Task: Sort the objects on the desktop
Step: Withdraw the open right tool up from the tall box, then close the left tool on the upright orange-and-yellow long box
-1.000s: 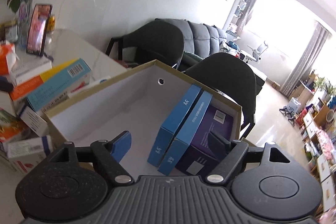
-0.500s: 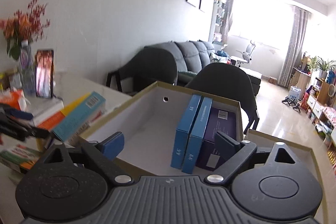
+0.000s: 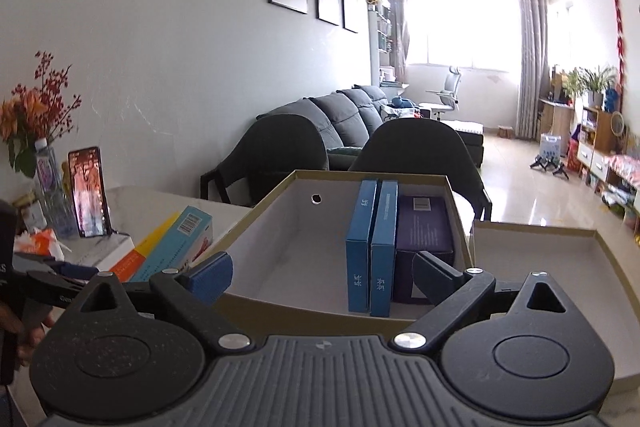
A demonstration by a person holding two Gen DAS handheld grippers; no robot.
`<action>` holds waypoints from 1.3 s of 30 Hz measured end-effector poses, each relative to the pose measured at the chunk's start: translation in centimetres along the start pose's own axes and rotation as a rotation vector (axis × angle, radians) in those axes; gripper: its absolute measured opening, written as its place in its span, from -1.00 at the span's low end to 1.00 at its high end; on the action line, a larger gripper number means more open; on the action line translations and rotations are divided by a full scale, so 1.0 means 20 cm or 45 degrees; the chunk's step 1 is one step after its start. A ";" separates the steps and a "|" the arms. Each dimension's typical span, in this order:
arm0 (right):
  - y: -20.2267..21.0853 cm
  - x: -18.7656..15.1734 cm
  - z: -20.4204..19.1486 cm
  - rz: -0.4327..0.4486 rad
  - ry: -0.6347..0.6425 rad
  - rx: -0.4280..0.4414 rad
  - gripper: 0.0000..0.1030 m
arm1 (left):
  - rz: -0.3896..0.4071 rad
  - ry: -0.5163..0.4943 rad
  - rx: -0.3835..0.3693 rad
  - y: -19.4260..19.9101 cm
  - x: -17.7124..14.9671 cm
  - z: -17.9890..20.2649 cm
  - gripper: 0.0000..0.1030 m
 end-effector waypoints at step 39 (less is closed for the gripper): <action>-0.01 -0.02 -0.07 -0.031 -0.044 0.065 0.90 | -0.048 0.074 0.005 -0.06 0.12 -0.14 -0.32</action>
Point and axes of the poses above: each gripper's, at about its wrist camera, not at the fingertips, and y roughly against the way its jaws point, z to its right, x to its top, the point moved 10 cm from there along -y, roughly the way its jaws point, and after that the axes turned 1 degree about x, right-handed, at the moved point
